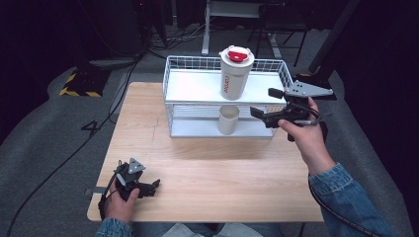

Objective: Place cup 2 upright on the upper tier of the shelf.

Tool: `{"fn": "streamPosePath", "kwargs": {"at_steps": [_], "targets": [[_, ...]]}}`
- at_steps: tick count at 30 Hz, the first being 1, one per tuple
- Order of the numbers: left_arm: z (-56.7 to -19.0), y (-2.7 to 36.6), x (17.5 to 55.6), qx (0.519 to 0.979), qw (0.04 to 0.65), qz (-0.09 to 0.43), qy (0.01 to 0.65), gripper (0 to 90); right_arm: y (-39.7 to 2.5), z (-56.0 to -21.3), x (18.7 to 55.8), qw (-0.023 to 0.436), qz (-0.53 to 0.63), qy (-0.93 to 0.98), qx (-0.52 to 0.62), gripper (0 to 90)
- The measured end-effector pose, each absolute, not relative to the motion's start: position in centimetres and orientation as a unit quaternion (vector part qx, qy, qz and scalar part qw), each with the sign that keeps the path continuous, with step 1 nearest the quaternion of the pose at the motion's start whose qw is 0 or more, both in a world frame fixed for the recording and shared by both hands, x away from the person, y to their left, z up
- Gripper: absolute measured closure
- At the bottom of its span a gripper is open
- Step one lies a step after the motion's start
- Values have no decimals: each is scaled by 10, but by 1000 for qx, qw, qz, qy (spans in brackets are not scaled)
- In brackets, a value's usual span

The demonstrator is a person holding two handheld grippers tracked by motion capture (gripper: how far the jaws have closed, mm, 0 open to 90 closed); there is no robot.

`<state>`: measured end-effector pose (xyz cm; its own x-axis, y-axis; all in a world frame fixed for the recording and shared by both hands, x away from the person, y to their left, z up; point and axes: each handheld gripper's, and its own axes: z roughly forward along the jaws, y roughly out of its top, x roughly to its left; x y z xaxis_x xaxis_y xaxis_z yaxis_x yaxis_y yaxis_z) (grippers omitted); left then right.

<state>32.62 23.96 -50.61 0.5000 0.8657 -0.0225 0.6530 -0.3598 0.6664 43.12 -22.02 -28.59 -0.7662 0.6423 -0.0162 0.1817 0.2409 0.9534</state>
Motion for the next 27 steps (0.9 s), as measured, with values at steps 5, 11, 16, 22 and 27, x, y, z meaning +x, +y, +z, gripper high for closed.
{"fn": "streamPosePath", "kwargs": {"at_steps": [5,11,16,22,27], "targets": [[-506,240,327,807,313,169,470,2,-234,-289,418,210,552,758,275,16],[-506,239,327,806,313,168,473,1,-251,-295,405,212,549,760,277,1],[-506,239,328,805,313,169,474,2,-263,-299,393,218,548,757,283,0],[-506,239,329,806,313,171,473,2,-274,-307,381,223,547,752,293,0],[-506,239,329,806,312,171,473,1,-282,-317,374,219,542,755,298,0]]}}
